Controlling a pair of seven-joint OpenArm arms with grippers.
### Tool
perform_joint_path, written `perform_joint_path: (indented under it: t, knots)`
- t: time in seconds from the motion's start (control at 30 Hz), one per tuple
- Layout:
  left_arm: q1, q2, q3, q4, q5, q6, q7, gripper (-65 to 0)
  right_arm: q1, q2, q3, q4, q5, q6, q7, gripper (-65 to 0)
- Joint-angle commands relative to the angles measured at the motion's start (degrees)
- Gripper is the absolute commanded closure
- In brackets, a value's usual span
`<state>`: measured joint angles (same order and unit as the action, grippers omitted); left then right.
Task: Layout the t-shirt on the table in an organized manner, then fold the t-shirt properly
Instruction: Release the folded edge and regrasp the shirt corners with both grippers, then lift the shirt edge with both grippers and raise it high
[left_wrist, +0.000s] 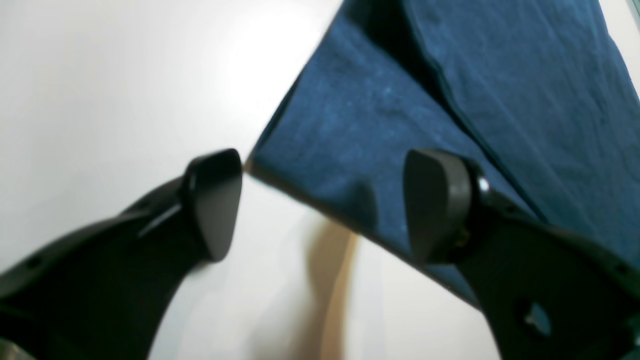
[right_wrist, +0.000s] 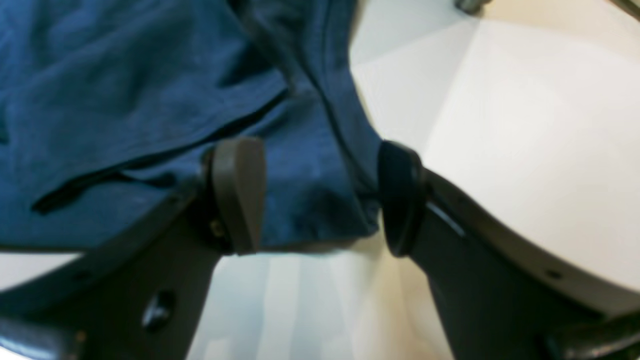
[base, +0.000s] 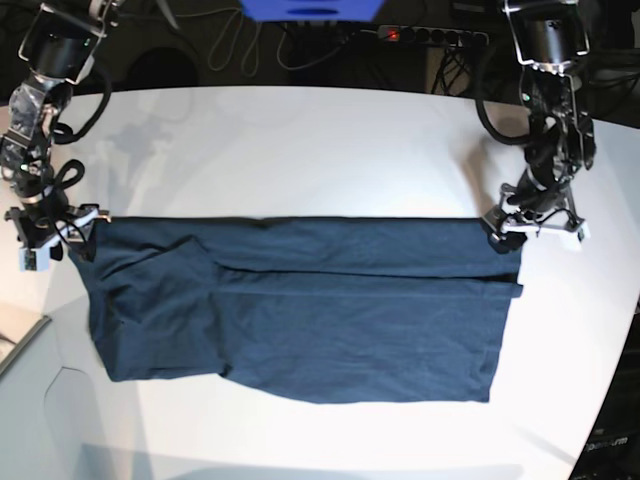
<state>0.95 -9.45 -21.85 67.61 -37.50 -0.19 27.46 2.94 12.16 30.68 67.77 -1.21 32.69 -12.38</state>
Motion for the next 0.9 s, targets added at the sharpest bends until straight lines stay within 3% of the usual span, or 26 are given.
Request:
perform_joint_path:
  t: [0.0, 0.2, 0.5, 0.63, 0.73, 0.87]
  knots:
    - [-0.5, -0.3, 0.0, 0.6, -0.3, -0.1, 0.6, -49.0, 0.8, 0.7, 0.0, 0.8, 0.8, 0.2, 1.5, -36.1]
    - [-1.4, 0.4, 0.0, -3.8, -0.7, -0.1, 0.6, -45.8, 1.9, 1.6, 0.1, -6.0, 0.8, 0.2, 1.8, -36.1]
    - [-2.5, 0.4, 0.0, -7.3, -0.8, -0.1, 0.6, -13.4, 2.6, 3.4, 0.0, -12.9, 0.8, 0.2, 1.9, -35.8]
    - [-2.2, 0.4, 0.0, -7.4, -0.8, -0.1, 1.0, -5.1, 3.6, 3.8, -0.1, -16.3, 0.8, 0.3, 1.9, -34.4]
    - [-2.0, 0.2, 0.0, -7.2, -0.8, -0.1, 1.1, -4.9, 3.5, 4.5, -0.1, -16.7, 0.8, 0.5, 1.9, -25.2]
    - [-0.3, -0.1, -0.2, -6.8, -0.8, -0.1, 1.1, -2.7, 3.3, 4.7, -0.1, -16.7, 0.8, 0.5, 1.7, -3.2]
